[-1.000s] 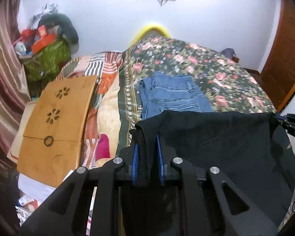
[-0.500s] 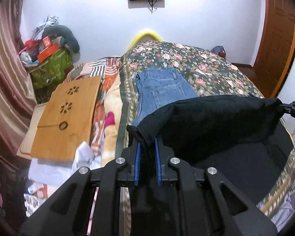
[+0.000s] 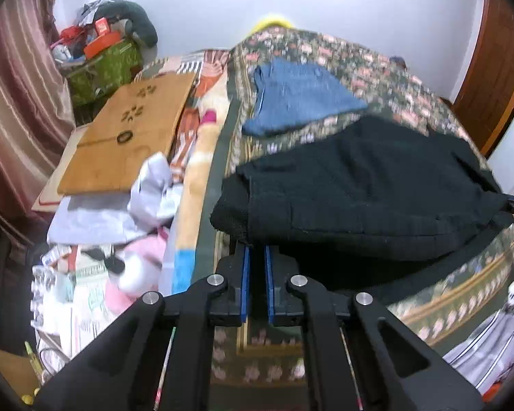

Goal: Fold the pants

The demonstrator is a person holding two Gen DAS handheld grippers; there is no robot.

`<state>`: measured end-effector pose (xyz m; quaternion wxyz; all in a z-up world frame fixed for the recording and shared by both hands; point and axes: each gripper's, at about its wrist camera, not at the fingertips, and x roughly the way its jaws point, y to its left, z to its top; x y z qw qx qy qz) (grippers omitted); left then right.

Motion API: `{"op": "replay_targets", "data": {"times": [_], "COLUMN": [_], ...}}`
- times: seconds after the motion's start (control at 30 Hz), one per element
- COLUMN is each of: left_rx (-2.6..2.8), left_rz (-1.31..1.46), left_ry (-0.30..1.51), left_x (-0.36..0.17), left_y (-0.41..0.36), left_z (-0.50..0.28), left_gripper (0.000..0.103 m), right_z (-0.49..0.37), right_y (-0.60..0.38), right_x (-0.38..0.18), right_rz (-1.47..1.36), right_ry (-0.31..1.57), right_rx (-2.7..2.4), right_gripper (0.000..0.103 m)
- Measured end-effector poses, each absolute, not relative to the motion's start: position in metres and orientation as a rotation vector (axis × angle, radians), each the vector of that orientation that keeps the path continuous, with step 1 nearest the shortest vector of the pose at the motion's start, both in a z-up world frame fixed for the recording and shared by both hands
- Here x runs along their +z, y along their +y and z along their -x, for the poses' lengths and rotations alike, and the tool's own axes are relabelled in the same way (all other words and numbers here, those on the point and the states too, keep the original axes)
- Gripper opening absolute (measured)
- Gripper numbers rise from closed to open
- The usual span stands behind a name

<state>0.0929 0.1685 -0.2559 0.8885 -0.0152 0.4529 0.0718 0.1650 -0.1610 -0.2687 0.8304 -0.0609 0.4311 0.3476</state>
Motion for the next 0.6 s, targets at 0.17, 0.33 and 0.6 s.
{"op": "replay_targets", "data": {"times": [0.17,0.33,0.6], "left_rx": [0.178,0.181,0.206], "left_rz": [0.052,0.040,-0.026], "left_ry": [1.013,1.070,0.976], "left_x": [-0.288,-0.300,-0.247], "left_y": [0.171,0.175,0.171], "left_z": [-0.081,-0.074,-0.081], "left_gripper": [0.002,0.002,0.006], "right_z": [-0.158,-0.154,-0.165], "right_y": [-0.164,-0.168,-0.201], "right_x": [-0.284,-0.279,-0.249], "right_rz": [0.095,0.109,0.124], "right_ry": [0.948,0.976,0.924], "right_rx": [0.723,0.740,0.646], "right_gripper": [0.006,0.007,0.023]}}
